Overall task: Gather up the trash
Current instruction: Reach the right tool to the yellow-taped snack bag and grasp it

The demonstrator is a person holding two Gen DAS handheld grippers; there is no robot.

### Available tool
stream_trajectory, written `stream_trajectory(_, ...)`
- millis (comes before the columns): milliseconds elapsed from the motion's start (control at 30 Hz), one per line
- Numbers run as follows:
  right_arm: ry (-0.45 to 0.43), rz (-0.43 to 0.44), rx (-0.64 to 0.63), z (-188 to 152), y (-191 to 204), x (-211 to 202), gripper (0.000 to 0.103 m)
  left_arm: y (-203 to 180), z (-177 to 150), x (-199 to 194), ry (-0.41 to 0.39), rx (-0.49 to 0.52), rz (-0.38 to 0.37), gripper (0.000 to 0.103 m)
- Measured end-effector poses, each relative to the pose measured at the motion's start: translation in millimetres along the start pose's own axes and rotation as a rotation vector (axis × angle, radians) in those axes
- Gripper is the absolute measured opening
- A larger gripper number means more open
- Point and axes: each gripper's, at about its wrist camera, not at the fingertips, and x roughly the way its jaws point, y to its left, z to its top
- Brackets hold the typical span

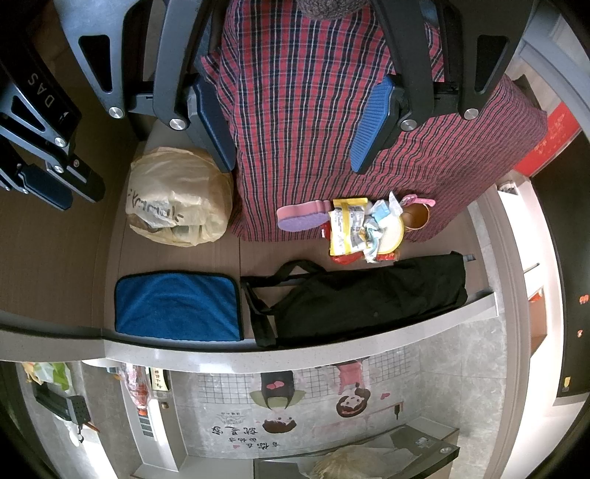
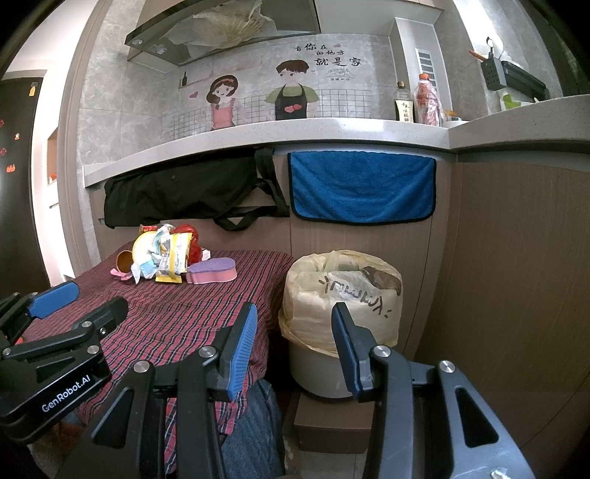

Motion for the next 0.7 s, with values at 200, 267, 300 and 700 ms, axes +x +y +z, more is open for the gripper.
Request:
stream_trajectory(200, 0.000, 0.001, 0.001, 0.4, 0.7, 1.2, 0.040, 1.1, 0.4, 0.8, 0.003, -0.001, 0.001, 0.065)
stream_trajectory(267, -0.001, 0.001, 0.000, 0.4, 1.2, 1.6, 0.040, 2.3, 0.3, 1.0, -0.003, -0.005, 0.007, 0.065)
stream_trajectory(300, 0.000, 0.002, -0.001, 1.4, 1.1, 2.5, 0.040, 5.7, 2.2, 2.5, -0.007, -0.014, 0.014, 0.065)
stream_trajectory(700, 0.004, 0.083, -0.016, 59.5, 16.2, 63.4, 0.040, 90.4, 61.3, 76.4, -0.018, -0.079, 0.108, 0.065)
